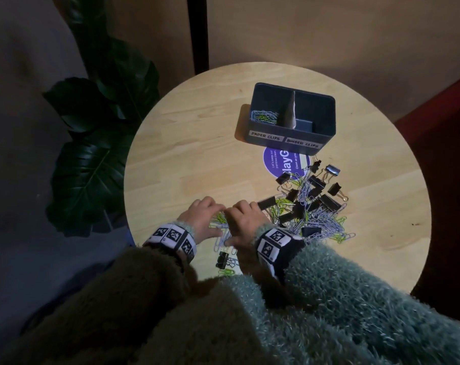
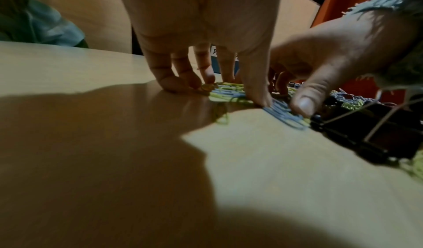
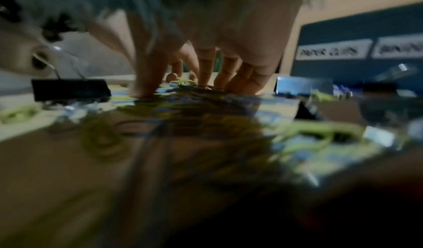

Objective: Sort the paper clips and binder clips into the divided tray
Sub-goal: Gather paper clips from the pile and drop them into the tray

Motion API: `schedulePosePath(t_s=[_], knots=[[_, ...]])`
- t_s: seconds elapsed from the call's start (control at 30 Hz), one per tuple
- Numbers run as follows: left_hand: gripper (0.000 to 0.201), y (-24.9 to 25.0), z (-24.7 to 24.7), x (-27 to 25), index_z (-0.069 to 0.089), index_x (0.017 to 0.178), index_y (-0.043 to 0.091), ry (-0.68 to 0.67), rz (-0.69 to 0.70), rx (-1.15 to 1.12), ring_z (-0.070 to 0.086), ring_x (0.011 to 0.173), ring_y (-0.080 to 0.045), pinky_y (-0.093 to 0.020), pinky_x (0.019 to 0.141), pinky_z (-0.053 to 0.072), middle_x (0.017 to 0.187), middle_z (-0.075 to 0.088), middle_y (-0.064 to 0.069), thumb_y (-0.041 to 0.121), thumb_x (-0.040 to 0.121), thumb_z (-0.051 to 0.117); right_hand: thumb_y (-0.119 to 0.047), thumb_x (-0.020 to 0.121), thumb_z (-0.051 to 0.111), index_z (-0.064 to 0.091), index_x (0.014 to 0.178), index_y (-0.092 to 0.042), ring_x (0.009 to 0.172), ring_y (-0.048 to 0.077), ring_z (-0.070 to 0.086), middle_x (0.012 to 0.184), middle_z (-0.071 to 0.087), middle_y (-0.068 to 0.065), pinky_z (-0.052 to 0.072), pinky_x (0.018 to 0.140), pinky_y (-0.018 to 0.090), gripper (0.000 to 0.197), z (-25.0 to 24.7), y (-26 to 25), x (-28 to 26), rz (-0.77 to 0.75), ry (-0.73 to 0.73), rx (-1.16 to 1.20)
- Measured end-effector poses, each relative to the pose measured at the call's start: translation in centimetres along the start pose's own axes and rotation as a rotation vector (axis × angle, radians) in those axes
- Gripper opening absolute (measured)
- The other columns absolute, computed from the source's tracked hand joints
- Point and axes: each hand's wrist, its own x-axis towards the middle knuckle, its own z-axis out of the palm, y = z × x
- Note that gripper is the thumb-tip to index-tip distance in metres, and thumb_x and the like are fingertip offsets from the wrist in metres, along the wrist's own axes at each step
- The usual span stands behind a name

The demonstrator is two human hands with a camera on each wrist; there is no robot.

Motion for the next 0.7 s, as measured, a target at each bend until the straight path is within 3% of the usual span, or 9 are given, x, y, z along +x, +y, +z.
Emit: schedulePosePath(t_s=[0.07, 0.17, 0.3, 0.47, 0.57, 0.63, 0.7], knots=[[0.042, 0.0, 0.2, 0.0, 0.049, 0.126, 0.025, 0.015, -0.008, -0.018, 0.043, 0.117, -0.019, -0.031, 0.087, 0.041, 0.123, 0.049, 0.002, 0.037, 0.087, 0.061, -0.043, 0.084, 0.063, 0.041, 0.135, -0.015, 0.118, 0.027, 0.039, 0.128, 0.043, 0.009, 0.034, 0.101, 0.037, 0.062, 0.1, 0.1, -0.1, -0.005, 0.038, 0.084], [0.030, 0.3, 0.5, -0.1, 0.053, 0.120, 0.017, 0.038, -0.009, 0.014, 0.046, 0.115, -0.022, -0.032, 0.086, 0.040, 0.119, 0.053, -0.003, 0.032, 0.094, 0.052, -0.025, 0.092, 0.053, 0.051, 0.127, -0.011, 0.116, 0.028, 0.043, 0.125, 0.048, 0.012, 0.035, 0.097, 0.034, 0.038, 0.1, 0.6, -0.2, -0.022, 0.082, 0.143], [0.028, 0.7, 1.0, 0.1, 0.055, 0.119, 0.012, 0.112, -0.008, 0.026, 0.041, 0.117, -0.024, -0.034, 0.091, 0.039, 0.119, 0.048, -0.008, 0.027, 0.096, 0.049, -0.008, 0.093, 0.046, 0.052, 0.129, -0.009, 0.117, 0.029, 0.048, 0.122, 0.052, 0.014, 0.041, 0.097, 0.035, 0.036, -0.2, 1.4, -0.1, -0.028, 0.055, 0.136], [0.027, 0.8, 0.6, 1.2, 0.059, 0.119, 0.011, 0.132, -0.004, -0.053, 0.049, 0.112, -0.027, -0.032, 0.089, 0.039, 0.114, 0.056, -0.011, 0.014, 0.097, 0.044, -0.013, 0.097, 0.044, 0.054, 0.129, -0.009, 0.119, 0.029, 0.053, 0.126, 0.056, 0.015, 0.039, 0.103, 0.033, 0.034, -1.8, 2.1, 0.1, 0.084, 0.021, 0.229], [0.027, 0.7, -0.1, 1.9, 0.064, 0.116, 0.005, 0.148, -0.064, -0.246, 0.057, 0.108, -0.030, -0.031, 0.089, 0.043, 0.113, 0.063, -0.014, 0.018, 0.096, 0.050, -0.019, 0.095, 0.052, 0.061, 0.123, -0.010, 0.116, 0.026, 0.056, 0.122, 0.063, 0.013, 0.039, 0.101, 0.029, 0.031, -2.8, 2.9, 0.0, 0.172, 0.038, 0.404], [0.024, 0.2, -0.1, 2.5, 0.069, 0.107, 0.004, 0.185, -0.129, -0.430, 0.061, 0.091, -0.028, -0.032, 0.084, 0.046, 0.096, 0.068, -0.011, 0.018, 0.093, 0.058, -0.021, 0.092, 0.058, 0.065, 0.116, -0.010, 0.110, 0.024, 0.058, 0.116, 0.066, 0.010, 0.041, 0.095, 0.028, 0.028, -3.4, 3.5, -0.3, 0.227, 0.076, 0.560], [0.014, -0.1, -0.2, 3.2, 0.075, 0.086, 0.010, 0.189, -0.181, -0.664, 0.053, 0.064, -0.022, -0.034, 0.066, 0.045, 0.064, 0.060, -0.004, 0.015, 0.089, 0.063, -0.022, 0.091, 0.058, 0.066, 0.113, -0.011, 0.105, 0.022, 0.060, 0.111, 0.068, 0.008, 0.045, 0.096, 0.032, 0.026, -4.2, 4.2, -0.3, 0.256, 0.122, 0.700]])
